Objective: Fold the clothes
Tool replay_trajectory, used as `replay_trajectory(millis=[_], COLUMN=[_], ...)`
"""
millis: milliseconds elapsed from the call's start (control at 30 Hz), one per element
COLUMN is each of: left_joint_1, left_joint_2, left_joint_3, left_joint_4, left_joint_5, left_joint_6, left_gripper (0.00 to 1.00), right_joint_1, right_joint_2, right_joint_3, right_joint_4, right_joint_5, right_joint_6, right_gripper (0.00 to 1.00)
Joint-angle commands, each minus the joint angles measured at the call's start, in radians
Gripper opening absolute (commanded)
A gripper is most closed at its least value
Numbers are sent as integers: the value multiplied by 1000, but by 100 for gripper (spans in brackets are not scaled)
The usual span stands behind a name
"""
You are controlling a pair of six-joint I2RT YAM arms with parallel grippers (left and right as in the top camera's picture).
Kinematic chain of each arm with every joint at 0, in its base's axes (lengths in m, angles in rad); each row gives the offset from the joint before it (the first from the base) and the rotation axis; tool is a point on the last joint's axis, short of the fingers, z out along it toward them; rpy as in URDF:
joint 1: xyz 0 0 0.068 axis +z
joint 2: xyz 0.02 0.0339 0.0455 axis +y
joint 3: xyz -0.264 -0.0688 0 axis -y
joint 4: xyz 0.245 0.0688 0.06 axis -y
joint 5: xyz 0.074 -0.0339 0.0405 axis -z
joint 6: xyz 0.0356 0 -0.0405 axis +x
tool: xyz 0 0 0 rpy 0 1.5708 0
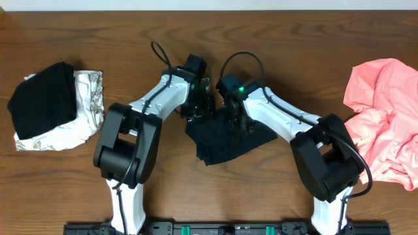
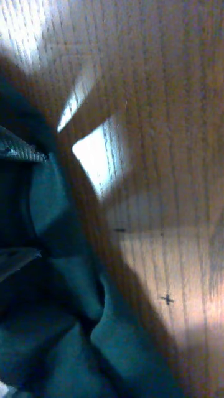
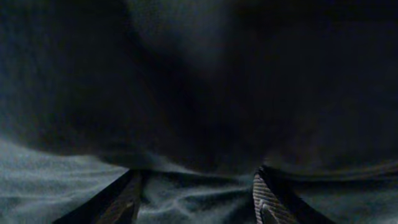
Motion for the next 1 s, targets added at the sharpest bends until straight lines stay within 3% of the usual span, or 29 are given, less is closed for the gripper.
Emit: replay_trajectory(millis=[0, 500, 733, 967], left_joint_1=[-5, 5, 32, 85], left_joint_2=[109, 111, -65, -195], left_joint_3=[-26, -5, 26, 26], left_joint_4=[-2, -31, -66, -90], left_joint_5=[-16, -11, -13, -19], left_joint_6=[-18, 3, 54, 20], left_gripper=[46, 46, 54, 54], right_joint_1=[-11, -11, -11, -14], right_joint_2=[13, 13, 13, 13], right_joint_3=[-6, -6, -6, -6], right_joint_4=[-26, -83, -76, -76], right_joint_5=[-34, -33, -33, -33], right_joint_6=[31, 66, 75, 110], right_gripper=[56, 60, 61, 60])
